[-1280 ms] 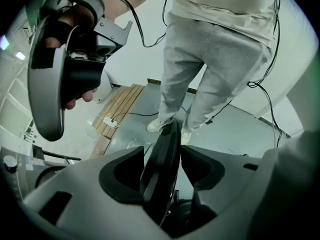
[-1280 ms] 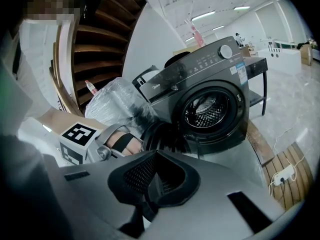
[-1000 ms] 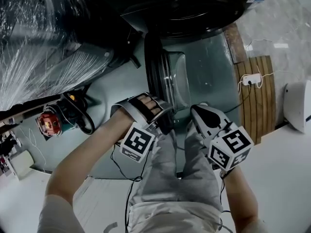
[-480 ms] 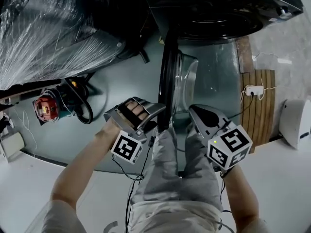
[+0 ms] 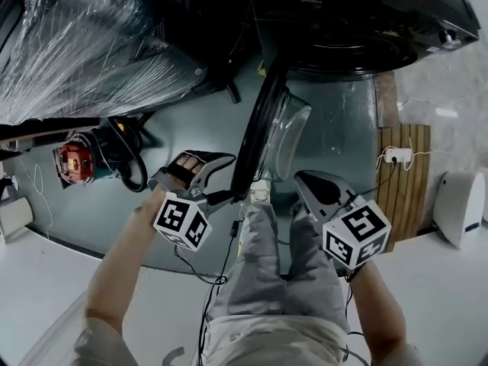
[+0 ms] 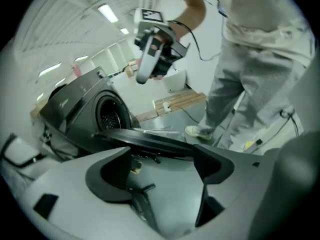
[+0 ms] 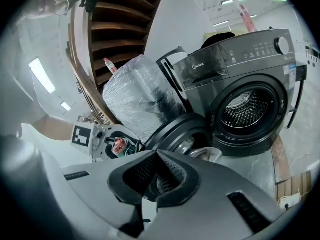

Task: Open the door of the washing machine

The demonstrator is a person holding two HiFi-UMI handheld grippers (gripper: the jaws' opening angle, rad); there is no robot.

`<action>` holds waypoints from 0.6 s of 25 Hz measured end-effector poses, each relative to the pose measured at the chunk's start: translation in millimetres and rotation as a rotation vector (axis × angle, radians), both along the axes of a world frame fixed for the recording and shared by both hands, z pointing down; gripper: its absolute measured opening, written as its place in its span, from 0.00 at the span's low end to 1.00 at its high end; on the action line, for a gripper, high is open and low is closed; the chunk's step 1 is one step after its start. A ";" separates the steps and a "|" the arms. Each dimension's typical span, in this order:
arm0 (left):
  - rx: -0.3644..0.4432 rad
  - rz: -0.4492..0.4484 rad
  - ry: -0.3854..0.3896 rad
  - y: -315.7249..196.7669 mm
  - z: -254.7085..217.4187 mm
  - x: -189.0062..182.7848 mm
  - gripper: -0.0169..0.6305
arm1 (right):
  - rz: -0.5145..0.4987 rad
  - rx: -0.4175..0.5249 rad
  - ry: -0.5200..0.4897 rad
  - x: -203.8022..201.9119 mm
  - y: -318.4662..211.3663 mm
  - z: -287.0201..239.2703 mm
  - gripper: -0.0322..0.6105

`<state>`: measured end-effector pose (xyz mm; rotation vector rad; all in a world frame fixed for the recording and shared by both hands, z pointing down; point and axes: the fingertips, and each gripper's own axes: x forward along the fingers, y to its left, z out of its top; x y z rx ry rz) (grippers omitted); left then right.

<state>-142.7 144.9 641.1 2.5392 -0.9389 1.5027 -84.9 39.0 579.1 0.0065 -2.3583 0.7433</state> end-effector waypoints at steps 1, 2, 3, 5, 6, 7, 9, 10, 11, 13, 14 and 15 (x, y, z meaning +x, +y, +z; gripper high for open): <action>-0.030 -0.073 0.069 1.1 0.8 -4.5 0.64 | -0.007 0.000 0.001 -1.0 2.5 -0.6 0.09; -0.057 -0.137 0.125 2.0 3.0 -7.8 0.64 | -0.014 0.001 0.002 -1.8 5.2 -1.2 0.09; -0.079 -0.188 0.163 2.7 6.1 -10.4 0.64 | -0.020 0.001 0.004 -2.7 7.9 -1.6 0.09; -0.108 -0.269 0.213 3.7 12.2 -15.3 0.64 | -0.030 0.001 0.006 -4.6 13.4 -2.4 0.09; -0.117 -0.312 0.238 3.6 14.0 -18.9 0.64 | -0.033 0.000 0.008 -5.6 15.9 -2.4 0.09; -0.123 -0.354 0.264 3.3 14.7 -23.5 0.64 | -0.037 -0.002 0.009 -6.6 18.1 -2.0 0.09; -0.133 -0.425 0.308 3.5 14.8 -34.0 0.64 | -0.048 -0.003 0.013 -8.4 22.0 -0.4 0.09; -0.136 -0.453 0.324 4.0 14.9 -39.1 0.64 | -0.053 -0.003 0.016 -9.1 23.6 0.8 0.09; -0.137 -0.480 0.338 4.2 15.1 -44.1 0.64 | -0.057 -0.003 0.019 -10.0 24.9 2.0 0.09; -0.139 -0.528 0.364 4.2 15.4 -53.9 0.64 | -0.061 -0.003 0.023 -12.5 27.3 4.1 0.09; -0.142 -0.551 0.375 4.2 15.6 -58.9 0.64 | -0.063 -0.004 0.024 -14.2 28.5 4.6 0.09; -0.147 -0.573 0.384 3.9 15.6 -63.8 0.64 | -0.064 -0.005 0.023 -16.1 29.7 4.6 0.09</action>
